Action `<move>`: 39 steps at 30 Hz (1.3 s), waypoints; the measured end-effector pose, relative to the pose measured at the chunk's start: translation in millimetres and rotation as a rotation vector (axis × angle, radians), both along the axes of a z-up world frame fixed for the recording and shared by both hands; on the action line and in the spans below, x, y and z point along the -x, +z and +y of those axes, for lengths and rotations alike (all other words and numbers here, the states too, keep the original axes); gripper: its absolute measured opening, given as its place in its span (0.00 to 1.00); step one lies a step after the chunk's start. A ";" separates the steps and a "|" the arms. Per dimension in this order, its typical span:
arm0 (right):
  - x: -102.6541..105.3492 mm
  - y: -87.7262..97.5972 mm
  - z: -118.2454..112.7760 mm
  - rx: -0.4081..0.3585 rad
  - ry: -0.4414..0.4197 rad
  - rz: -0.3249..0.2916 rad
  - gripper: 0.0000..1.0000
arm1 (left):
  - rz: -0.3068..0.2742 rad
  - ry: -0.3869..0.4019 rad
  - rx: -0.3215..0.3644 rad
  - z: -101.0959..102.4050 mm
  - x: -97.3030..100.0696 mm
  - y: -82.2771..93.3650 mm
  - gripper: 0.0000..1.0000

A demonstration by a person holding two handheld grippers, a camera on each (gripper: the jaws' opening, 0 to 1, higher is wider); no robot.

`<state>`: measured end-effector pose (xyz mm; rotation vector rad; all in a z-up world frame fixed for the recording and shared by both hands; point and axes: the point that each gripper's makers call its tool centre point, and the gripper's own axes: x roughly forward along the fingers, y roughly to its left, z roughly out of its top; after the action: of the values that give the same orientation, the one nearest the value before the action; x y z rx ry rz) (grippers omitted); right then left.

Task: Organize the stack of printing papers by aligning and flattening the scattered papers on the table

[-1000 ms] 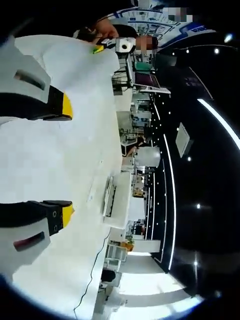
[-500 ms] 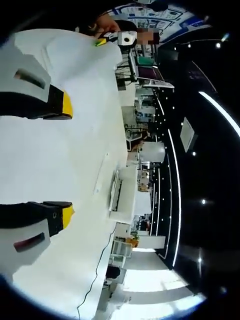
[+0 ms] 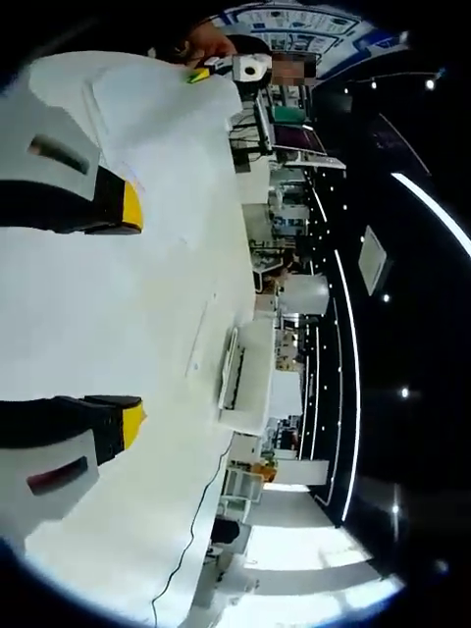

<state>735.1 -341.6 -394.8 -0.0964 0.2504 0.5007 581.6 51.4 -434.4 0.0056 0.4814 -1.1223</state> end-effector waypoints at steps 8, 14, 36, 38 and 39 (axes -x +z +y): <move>-7.5 -2.6 -13.9 -0.008 -0.034 0.014 0.63 | 0.002 -0.001 -0.005 1.3 -1.0 -1.4 0.06; -8.0 -3.3 -16.5 -0.011 -0.050 0.021 0.64 | -0.006 -0.005 -0.003 0.2 -0.5 1.5 0.06; -45.0 -28.6 -53.4 -0.002 -0.132 0.072 0.67 | -0.003 0.002 -0.009 -1.0 2.0 -0.5 0.06; -48.2 -29.4 -54.8 -0.007 -0.142 0.071 0.68 | -0.001 0.003 -0.009 -1.0 2.2 -1.1 0.06; -49.1 -29.7 -54.8 -0.007 -0.144 0.071 0.68 | 0.000 0.005 -0.009 -1.0 2.3 -1.5 0.06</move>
<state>784.2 -396.5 -424.5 -0.0532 0.3221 0.3622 579.3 50.4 -435.9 0.0128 0.4862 -1.1155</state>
